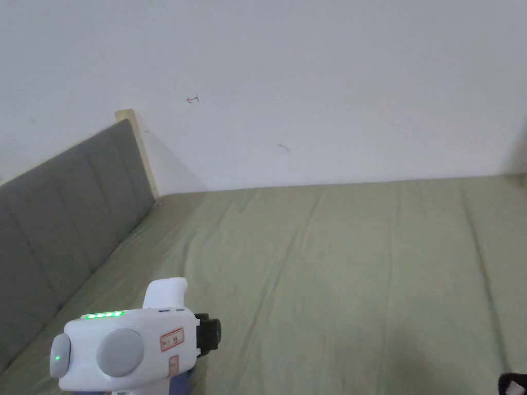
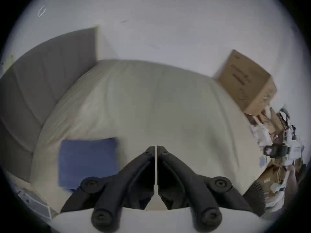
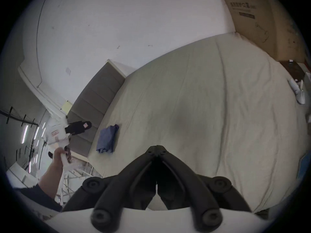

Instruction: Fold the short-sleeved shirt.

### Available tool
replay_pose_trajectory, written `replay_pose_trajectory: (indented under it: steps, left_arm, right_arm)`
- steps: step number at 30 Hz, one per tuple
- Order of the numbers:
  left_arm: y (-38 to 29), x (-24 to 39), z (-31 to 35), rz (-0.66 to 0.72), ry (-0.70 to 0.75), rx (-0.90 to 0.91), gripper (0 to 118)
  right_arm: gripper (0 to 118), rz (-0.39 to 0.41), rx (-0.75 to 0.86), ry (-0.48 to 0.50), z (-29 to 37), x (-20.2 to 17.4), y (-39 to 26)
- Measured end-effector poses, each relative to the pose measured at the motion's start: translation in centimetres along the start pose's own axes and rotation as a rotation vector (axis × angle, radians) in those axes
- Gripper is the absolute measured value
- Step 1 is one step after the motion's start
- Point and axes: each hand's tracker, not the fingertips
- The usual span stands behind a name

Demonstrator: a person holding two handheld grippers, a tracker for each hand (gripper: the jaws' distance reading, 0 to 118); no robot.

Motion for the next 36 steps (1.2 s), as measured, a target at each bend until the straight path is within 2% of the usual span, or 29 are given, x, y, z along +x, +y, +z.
replay_pose_trajectory:
  steps: [3, 6, 7, 10, 12, 14, 17, 20, 21, 22, 23, 26, 27, 28, 29, 36]
  left_arm:
    - [1.7, 6.0, 1.1, -0.024, -0.059, 0.185, 0]
    - [3.6, 8.0, 1.3, -0.084, -0.105, 0.352, 0]
    - [2.3, 11.1, 3.0, -0.091, -0.089, 0.375, 0]
    - [2.1, 13.2, 3.9, -0.145, 0.044, 0.535, 0]
    - [0.2, 16.1, 4.6, -0.136, 0.099, 0.683, 0]
    - [-1.1, 17.1, 4.5, -0.185, 0.202, 0.786, 0]
    - [-2.7, 19.1, 4.8, -0.232, 0.191, 0.776, 0]
    - [-3.8, 20.4, 5.5, -0.256, 0.189, 0.784, 0]
    - [-4.0, 20.4, 5.7, -0.260, 0.174, 0.792, 1]
    - [-4.1, 20.4, 5.8, -0.262, 0.157, 0.794, 7]
    - [-4.4, 21.1, 6.1, -0.269, 0.160, 0.795, 30]
    - [-4.6, 21.3, 6.2, -0.287, 0.185, 0.799, 58]
    - [-4.6, 21.5, 6.3, -0.290, 0.173, 0.790, 86]
    - [-4.6, 21.5, 6.3, -0.287, 0.159, 0.783, 107]
    - [-4.6, 21.4, 6.4, -0.283, 0.158, 0.786, 117]
    - [-4.4, 20.9, 6.5, -0.246, 0.141, 0.757, 117]
  right_arm:
    - [0, 0.082, 0.122, -0.099, 2.5, -1.4, 2.0]
    - [0, 0.145, 0.324, -0.139, 5.1, -3.0, 3.8]
    - [0, 0.179, 0.397, -0.149, 5.8, -3.6, 4.1]
    - [0, 0.285, 0.648, -0.225, 7.6, -5.7, 3.9]
    - [0, 0.362, 0.793, -0.213, 8.0, -6.0, 3.4]
    - [0, 0.447, 0.919, -0.288, 7.8, -6.5, 2.2]
    - [0, 0.503, 0.972, -0.361, 7.3, -6.8, 0.9]
    - [0, 0.488, 0.939, -0.363, 6.9, -6.7, 0.4]
    - [5, 0.482, 0.923, -0.364, 6.8, -6.5, 0.2]
    - [17, 0.476, 0.910, -0.367, 6.7, -6.3, 0.0]
    - [43, 0.467, 0.897, -0.375, 6.6, -6.2, -0.3]
    - [68, 0.444, 0.879, -0.391, 6.3, -5.7, -0.7]
    - [94, 0.436, 0.873, -0.395, 6.2, -5.5, -0.7]
    - [112, 0.429, 0.874, -0.402, 6.2, -5.6, -0.7]
    - [118, 0.446, 0.867, -0.392, 6.1, -5.5, -0.9]
    - [118, 0.459, 0.875, -0.405, 5.9, -6.0, -0.9]
